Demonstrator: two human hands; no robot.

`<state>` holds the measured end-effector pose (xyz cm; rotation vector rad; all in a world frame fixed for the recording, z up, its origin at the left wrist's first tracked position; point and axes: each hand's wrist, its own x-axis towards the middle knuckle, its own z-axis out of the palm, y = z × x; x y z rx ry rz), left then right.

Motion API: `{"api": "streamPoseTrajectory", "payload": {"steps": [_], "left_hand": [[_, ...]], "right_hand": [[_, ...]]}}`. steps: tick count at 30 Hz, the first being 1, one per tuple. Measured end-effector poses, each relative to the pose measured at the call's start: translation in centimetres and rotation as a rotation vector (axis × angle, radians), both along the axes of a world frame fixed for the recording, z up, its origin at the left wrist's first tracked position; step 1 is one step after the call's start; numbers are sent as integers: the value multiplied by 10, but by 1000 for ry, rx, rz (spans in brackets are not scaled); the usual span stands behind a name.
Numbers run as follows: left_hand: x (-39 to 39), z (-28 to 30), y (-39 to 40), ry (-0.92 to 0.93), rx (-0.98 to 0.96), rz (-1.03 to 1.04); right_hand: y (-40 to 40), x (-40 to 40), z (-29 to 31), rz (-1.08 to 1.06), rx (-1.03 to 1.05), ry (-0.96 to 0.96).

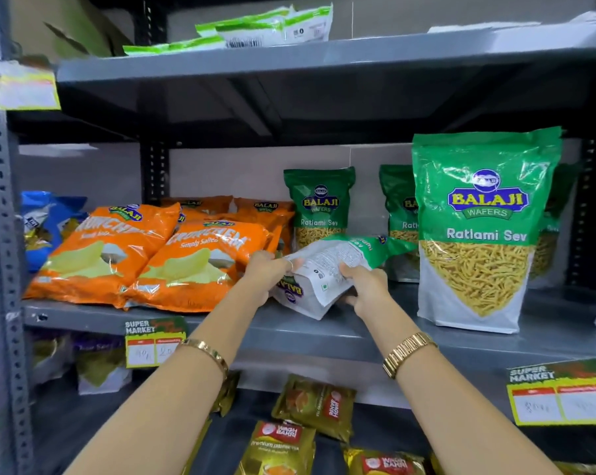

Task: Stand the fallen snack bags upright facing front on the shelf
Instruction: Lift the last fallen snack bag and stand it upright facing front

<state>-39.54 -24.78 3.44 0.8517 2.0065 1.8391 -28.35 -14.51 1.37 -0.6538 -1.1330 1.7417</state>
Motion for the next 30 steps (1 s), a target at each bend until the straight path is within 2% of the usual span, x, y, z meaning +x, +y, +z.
{"api": "streamPoseTrajectory", "payload": {"steps": [7,12,18,22,23,25,28,30], "left_hand": [[2,-10,20,106,15,20],[6,-22,40,212,-141,41],[4,-33,50,324,-230,27],[8,-32,53,256,-223,65],[13,-32,56,241,-190,105],[28,-34,60,184,3,142],[60,-38,67,90,269,76],[82,-37,68,32,295,-19]], "right_hand": [[36,3,29,-12,298,-35],[53,5,30,35,487,-89],[71,1,23,108,440,-91],[64,3,38,149,263,185],[63,2,39,146,179,233],[68,-6,36,132,74,219],[76,-18,25,113,45,77],[74,-15,27,124,75,30]]}}
